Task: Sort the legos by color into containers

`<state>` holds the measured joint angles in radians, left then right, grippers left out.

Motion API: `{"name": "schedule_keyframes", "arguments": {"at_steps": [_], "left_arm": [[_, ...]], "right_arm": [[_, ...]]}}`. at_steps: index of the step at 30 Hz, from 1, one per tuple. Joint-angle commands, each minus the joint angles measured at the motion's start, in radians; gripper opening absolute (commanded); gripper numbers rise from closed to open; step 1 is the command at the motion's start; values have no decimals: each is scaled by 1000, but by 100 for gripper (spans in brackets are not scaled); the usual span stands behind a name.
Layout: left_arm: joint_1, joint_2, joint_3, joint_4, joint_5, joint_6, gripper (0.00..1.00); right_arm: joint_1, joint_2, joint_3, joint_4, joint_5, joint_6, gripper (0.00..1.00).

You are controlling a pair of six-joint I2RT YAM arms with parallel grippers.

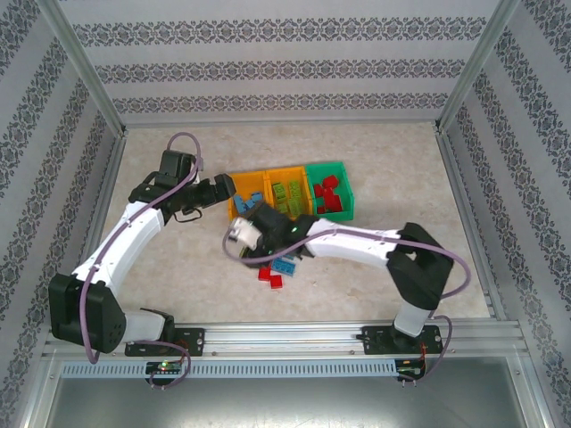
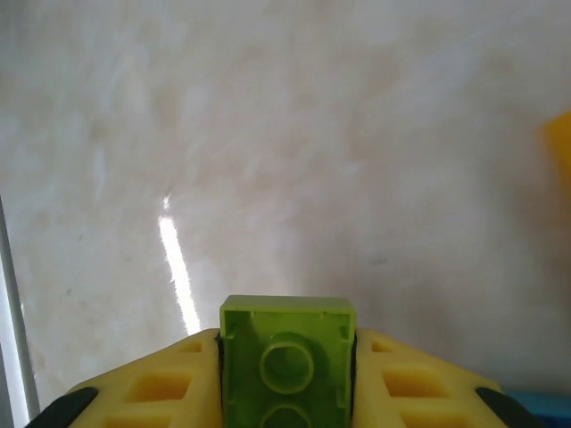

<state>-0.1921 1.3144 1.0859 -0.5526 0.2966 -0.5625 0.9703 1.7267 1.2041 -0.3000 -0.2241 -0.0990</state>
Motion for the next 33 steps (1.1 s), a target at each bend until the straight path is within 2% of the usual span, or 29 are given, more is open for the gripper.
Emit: {"name": "schedule_keyframes", "arguments": {"at_steps": [1, 8, 14, 18, 25, 33], "left_arm": [[15, -32, -33, -8, -32, 10, 100], [-25, -83, -122, -18, -62, 32, 100], [-161, -141, -212, -26, -149, 19, 100], [-280, -142, -249, -39, -195, -3, 100], [-442, -99, -317, 22, -195, -72, 99], [-554, 14, -280, 30, -188, -79, 90]], "right_arm": [[-80, -31, 2, 37, -2, 62, 26], [-278, 29, 82, 32, 47, 181, 26], [-369, 141, 206, -41, 109, 299, 27], [-398, 215, 277, -106, 176, 364, 28], [-421, 272, 323, -155, 241, 431, 32], [-421, 240, 309, -166, 255, 446, 51]]}}
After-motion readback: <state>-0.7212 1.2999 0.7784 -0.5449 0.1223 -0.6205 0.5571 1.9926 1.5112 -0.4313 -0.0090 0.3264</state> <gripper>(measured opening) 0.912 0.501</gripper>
